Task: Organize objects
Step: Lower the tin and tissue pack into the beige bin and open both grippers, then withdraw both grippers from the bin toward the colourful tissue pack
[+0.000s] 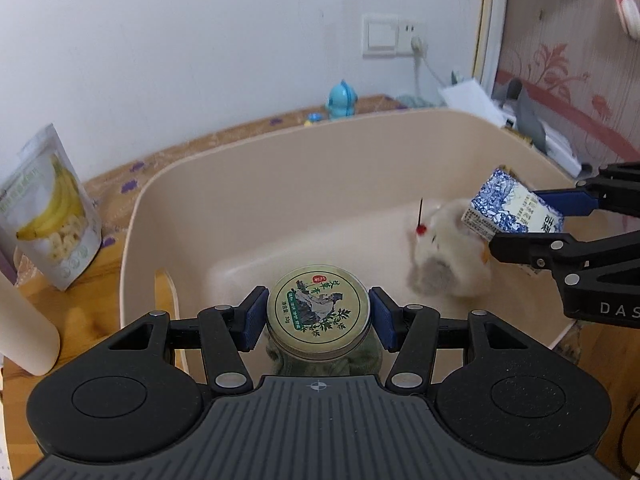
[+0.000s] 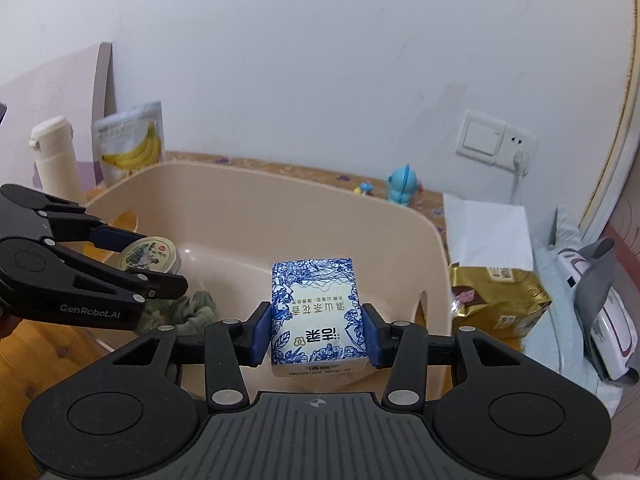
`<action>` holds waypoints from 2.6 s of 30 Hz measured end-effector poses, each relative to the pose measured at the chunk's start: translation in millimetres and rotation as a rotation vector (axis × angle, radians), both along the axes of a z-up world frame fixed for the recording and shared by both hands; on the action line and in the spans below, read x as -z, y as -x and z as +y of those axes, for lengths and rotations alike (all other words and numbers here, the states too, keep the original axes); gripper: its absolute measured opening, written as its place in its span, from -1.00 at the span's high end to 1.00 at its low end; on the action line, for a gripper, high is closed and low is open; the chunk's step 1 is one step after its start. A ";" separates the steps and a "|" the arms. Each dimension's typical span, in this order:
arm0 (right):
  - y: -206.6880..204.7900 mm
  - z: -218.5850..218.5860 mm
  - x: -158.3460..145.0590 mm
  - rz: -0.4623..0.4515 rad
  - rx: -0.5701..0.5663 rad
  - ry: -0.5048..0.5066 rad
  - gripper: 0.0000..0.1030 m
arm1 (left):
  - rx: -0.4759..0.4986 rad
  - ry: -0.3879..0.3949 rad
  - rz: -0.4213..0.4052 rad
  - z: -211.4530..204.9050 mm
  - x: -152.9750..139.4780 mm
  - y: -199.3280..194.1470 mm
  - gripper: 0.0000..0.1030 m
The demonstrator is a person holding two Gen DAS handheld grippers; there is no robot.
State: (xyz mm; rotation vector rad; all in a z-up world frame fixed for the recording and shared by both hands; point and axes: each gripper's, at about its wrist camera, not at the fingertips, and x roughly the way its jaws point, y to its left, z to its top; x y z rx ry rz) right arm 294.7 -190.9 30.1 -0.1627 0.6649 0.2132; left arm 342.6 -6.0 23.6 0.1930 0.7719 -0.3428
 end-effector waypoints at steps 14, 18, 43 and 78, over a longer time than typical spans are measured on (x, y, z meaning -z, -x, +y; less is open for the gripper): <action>-2.3 5.8 2.3 0.031 0.001 0.054 -0.07 | -0.012 -0.035 0.039 -1.5 0.4 -1.2 -0.27; 3.8 4.8 -2.8 0.016 0.005 0.053 -0.27 | -0.015 -0.007 0.012 -1.8 -5.3 5.4 -0.45; 66.6 -16.7 -42.6 -0.114 0.048 -0.029 -0.85 | -0.067 0.005 -0.150 -0.6 -51.0 79.4 -0.66; 182.1 -37.5 -19.4 -0.089 0.037 -0.040 -1.00 | -0.117 0.003 -0.109 11.6 -13.1 199.7 -0.68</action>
